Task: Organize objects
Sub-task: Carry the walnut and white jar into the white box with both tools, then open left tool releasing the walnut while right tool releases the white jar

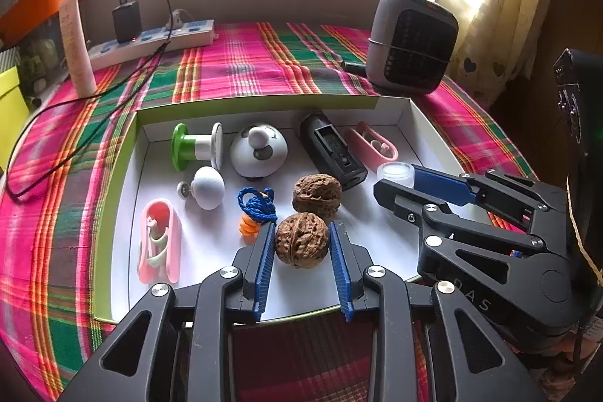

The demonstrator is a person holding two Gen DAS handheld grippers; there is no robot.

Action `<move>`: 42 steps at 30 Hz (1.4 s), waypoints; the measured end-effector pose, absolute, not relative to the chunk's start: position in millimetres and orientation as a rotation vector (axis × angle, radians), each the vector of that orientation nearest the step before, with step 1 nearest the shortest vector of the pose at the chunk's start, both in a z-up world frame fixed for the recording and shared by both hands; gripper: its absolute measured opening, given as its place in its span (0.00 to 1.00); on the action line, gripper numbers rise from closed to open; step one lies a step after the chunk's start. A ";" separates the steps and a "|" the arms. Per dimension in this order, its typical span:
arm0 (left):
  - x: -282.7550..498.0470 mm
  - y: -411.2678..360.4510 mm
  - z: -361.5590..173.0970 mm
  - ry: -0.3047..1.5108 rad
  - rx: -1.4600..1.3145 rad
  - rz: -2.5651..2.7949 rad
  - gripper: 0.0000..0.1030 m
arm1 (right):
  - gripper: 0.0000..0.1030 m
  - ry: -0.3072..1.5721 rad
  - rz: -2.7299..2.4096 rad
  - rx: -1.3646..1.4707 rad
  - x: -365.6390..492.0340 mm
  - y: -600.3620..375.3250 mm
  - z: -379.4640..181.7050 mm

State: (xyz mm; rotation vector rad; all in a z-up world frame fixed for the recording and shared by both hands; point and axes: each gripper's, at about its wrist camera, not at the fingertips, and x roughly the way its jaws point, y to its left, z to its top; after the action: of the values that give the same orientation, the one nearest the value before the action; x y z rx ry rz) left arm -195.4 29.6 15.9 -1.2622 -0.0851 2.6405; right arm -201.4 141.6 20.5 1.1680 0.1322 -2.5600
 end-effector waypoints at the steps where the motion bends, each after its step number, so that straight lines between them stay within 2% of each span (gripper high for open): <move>1: -195.3 29.5 16.1 -0.081 -1.263 2.641 0.27 | 0.28 0.137 -2.560 1.169 -201.4 141.4 20.3; 34: -192.9 26.9 17.0 -0.095 -1.268 2.643 0.27 | 0.28 0.178 -2.555 1.194 -193.5 137.6 19.8; 37: -191.5 27.3 18.6 -0.096 -1.262 2.644 0.27 | 0.33 0.178 -2.559 1.194 -192.6 137.9 20.3; 42: -189.8 27.1 19.7 -0.091 -1.259 2.646 0.29 | 0.34 0.175 -2.566 1.190 -191.0 139.3 21.8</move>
State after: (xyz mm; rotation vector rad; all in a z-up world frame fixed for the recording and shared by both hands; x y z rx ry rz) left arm -189.8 27.1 19.7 -1.2595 -0.0914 2.6462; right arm -191.0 139.3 21.8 1.1900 0.1750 -2.5656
